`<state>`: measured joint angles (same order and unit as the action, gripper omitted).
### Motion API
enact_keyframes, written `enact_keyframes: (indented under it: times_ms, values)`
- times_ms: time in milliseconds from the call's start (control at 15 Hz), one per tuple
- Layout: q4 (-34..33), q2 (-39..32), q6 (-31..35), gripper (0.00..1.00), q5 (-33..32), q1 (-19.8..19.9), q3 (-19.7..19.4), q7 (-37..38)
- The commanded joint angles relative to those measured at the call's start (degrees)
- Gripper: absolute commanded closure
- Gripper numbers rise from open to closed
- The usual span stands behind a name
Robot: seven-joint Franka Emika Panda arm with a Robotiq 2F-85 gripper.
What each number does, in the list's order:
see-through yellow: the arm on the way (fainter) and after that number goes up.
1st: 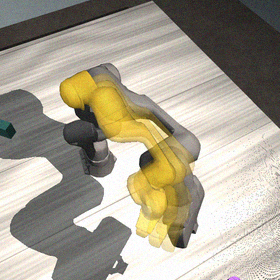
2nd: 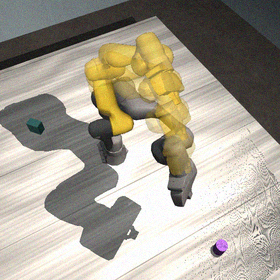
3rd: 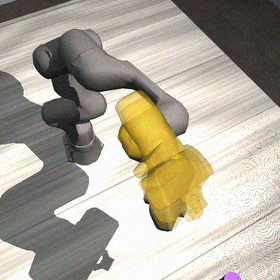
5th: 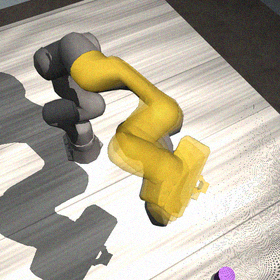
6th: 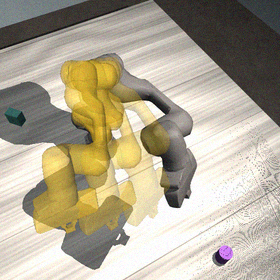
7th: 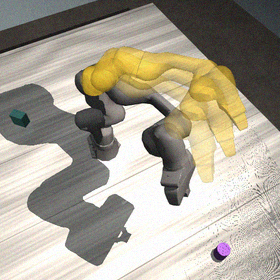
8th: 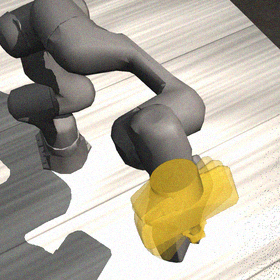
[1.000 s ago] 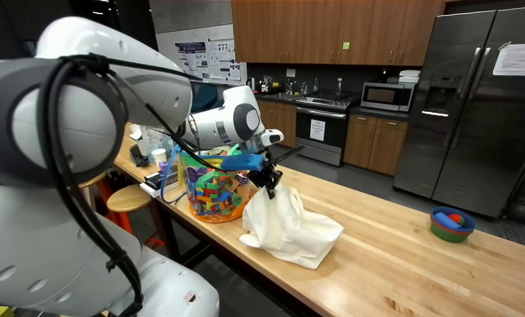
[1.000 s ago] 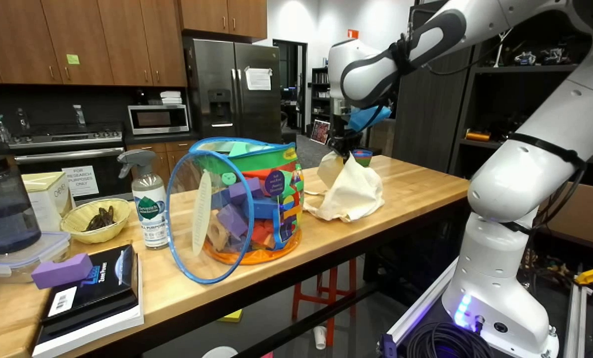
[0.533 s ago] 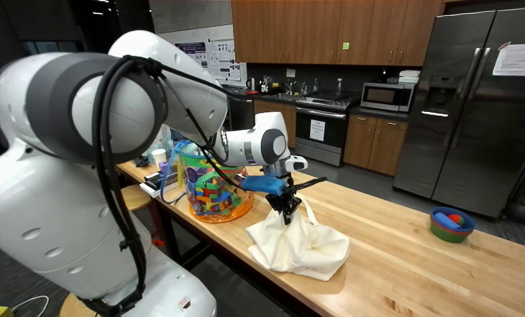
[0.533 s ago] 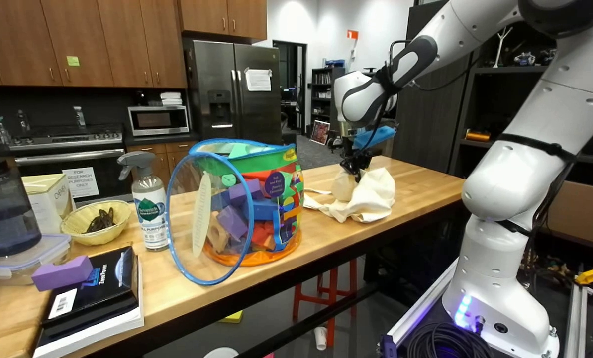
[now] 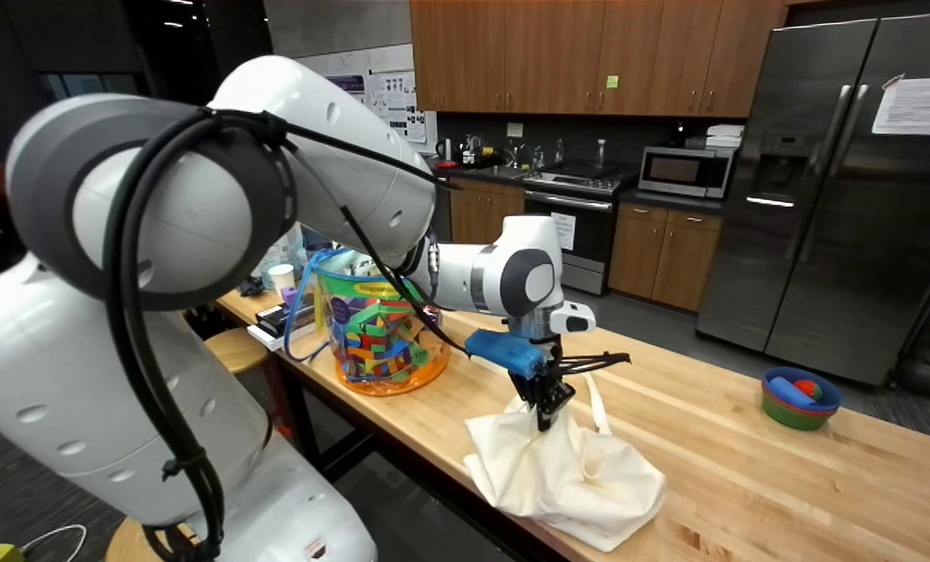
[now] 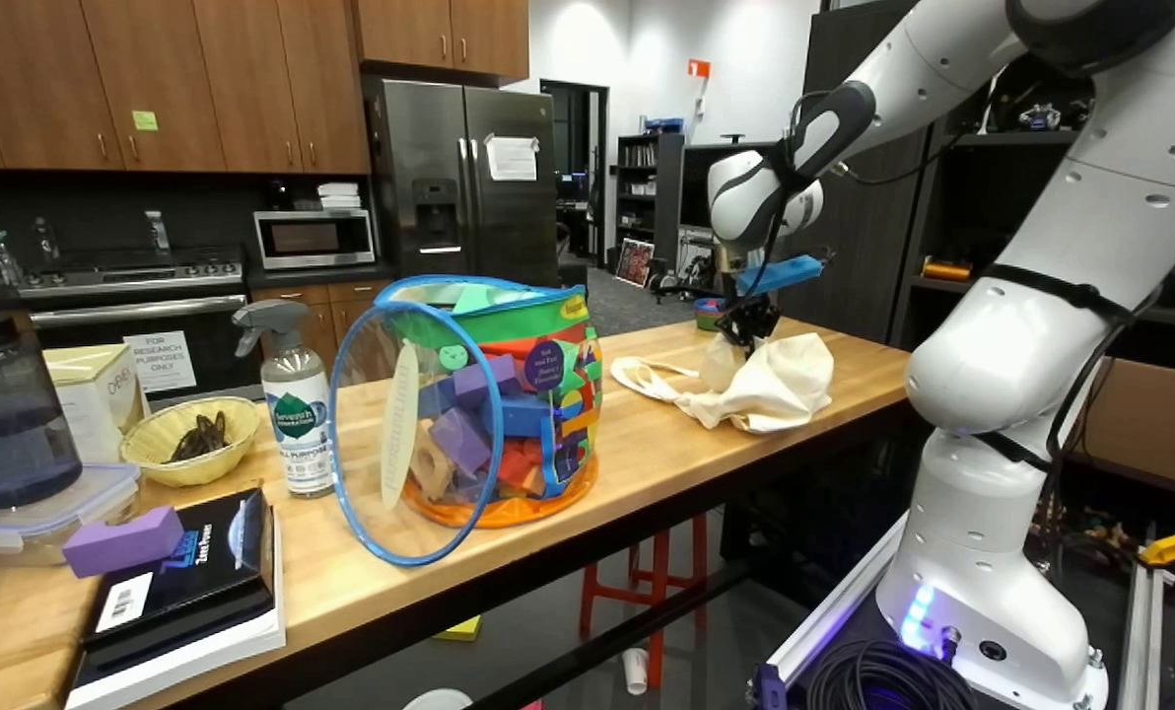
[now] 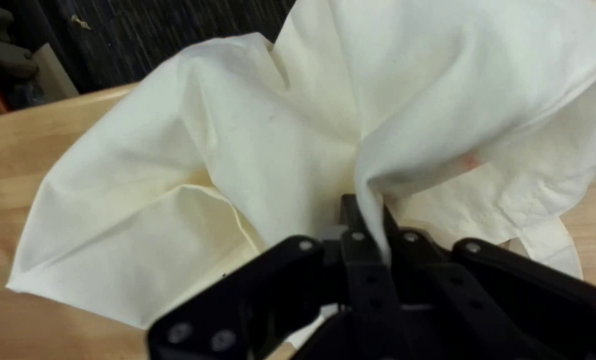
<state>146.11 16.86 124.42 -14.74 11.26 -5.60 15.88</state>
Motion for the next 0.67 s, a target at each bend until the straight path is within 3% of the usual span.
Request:
enact_keyframes:
  times_ms: [0,267,600]
  values:
    - [2.17,1.74,2.3,0.99,-0.85,3.41,-3.3,-1.84]
    - [-0.41,-0.89,3.85,0.99,-2.0,6.37,-6.17,-4.45]
    - [-7.55,-6.22,5.95,0.99,-2.68,5.54,-5.99,-7.28]
